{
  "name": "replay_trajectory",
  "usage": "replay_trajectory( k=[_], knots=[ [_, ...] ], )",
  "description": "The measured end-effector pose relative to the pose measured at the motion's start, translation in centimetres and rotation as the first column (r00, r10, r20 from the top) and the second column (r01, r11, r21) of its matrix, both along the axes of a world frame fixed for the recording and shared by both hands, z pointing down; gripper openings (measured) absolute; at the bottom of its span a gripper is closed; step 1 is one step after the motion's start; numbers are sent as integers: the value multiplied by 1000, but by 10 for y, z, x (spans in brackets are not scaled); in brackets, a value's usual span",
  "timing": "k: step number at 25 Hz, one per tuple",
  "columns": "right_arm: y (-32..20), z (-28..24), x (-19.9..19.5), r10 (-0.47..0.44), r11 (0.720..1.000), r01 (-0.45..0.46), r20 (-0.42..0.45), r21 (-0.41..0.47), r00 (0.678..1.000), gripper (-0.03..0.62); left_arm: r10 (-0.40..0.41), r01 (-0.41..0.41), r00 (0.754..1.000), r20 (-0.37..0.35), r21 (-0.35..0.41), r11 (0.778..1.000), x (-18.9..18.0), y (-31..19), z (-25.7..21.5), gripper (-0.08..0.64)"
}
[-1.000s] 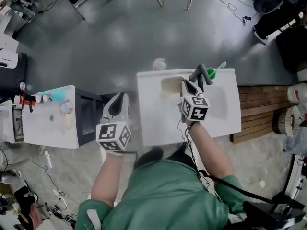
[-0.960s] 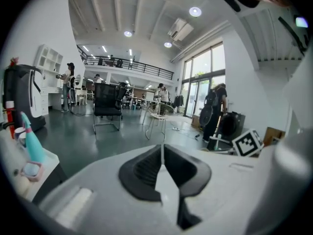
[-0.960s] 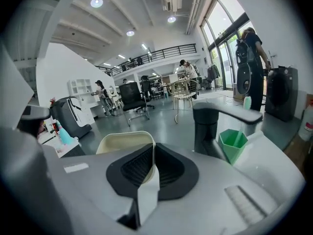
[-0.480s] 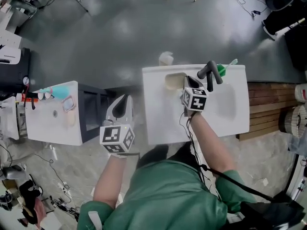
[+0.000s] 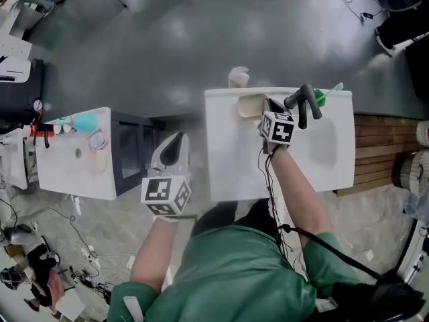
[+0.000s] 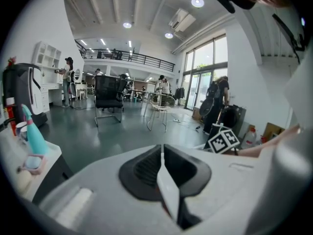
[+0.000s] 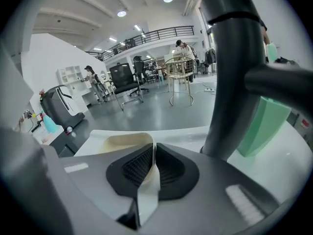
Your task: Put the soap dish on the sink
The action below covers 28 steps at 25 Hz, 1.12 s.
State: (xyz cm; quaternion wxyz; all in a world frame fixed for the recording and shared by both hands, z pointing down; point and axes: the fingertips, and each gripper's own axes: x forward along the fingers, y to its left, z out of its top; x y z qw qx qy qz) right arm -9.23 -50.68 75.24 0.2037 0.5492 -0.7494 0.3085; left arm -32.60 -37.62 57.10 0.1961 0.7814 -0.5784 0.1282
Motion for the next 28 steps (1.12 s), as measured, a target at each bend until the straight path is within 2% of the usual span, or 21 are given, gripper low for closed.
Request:
replay_trajectory(
  k=[6,13,17,23,25,28],
  knots=[
    [2,-23,-6,-39,998,40,-19,56,999,38,2,-2,1000,-8,16,1000,7,-2,-5,16],
    [22,-101,-15,-107,976,101,19,194,994,37,12,-10,1000,-27,63,998,27,-9,-27,15],
    [34,-160,-8,-125,946,110,31,304,992,37,16,-12,999,-35,110,994,39,-11,-50,16],
    [55,-236,11,-148,912,98,96,398,984,21,-2,7,1000,-26,197,980,55,-9,-93,12],
    [63,-263,20,-157,888,95,101,450,982,21,1,3,1000,-21,223,975,64,-7,-107,12],
    [74,-307,30,-190,827,115,80,551,979,21,-8,12,1000,-17,278,960,76,-8,-133,12]
  ],
)
